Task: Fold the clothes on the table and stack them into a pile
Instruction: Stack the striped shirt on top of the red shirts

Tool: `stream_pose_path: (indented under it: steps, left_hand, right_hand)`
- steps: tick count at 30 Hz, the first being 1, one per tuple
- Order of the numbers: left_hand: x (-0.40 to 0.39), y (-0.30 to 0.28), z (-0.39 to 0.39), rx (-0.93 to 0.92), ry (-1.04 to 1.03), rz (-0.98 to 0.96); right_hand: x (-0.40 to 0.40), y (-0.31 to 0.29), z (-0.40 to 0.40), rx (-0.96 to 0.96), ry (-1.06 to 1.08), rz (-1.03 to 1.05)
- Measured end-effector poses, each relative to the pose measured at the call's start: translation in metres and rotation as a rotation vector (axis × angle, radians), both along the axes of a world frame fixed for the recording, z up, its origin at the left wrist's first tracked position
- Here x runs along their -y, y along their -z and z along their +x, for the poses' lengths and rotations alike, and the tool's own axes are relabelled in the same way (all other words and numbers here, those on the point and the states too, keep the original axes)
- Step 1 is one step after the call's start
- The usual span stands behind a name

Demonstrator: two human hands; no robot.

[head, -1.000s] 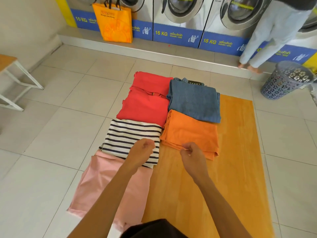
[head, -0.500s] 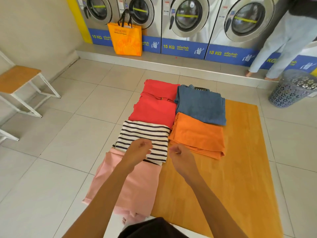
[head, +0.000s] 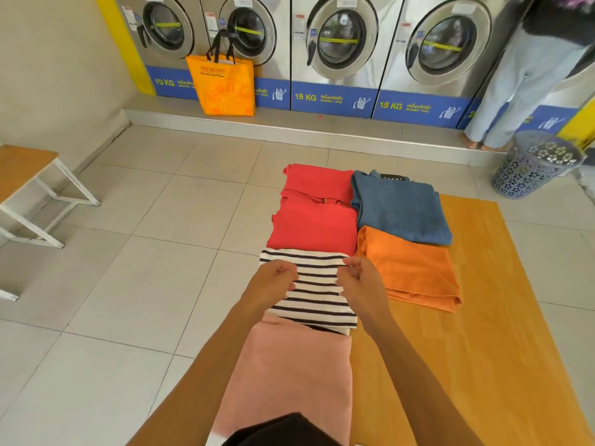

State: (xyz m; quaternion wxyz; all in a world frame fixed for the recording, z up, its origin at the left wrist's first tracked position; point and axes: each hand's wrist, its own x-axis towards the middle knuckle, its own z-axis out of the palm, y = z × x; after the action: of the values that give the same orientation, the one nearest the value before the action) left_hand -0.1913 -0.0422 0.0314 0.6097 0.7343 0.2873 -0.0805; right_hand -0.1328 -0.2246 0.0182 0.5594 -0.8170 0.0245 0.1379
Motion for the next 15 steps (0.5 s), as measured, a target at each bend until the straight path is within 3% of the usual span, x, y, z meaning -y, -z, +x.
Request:
stream_pose_path:
  steps: [15]
  left_hand:
    - [-0.083, 0.016, 0.045, -0.079, 0.124, -0.040]
  right_hand:
    - [-0.018, 0.005, 0.032, -0.043, 0.152, -0.091]
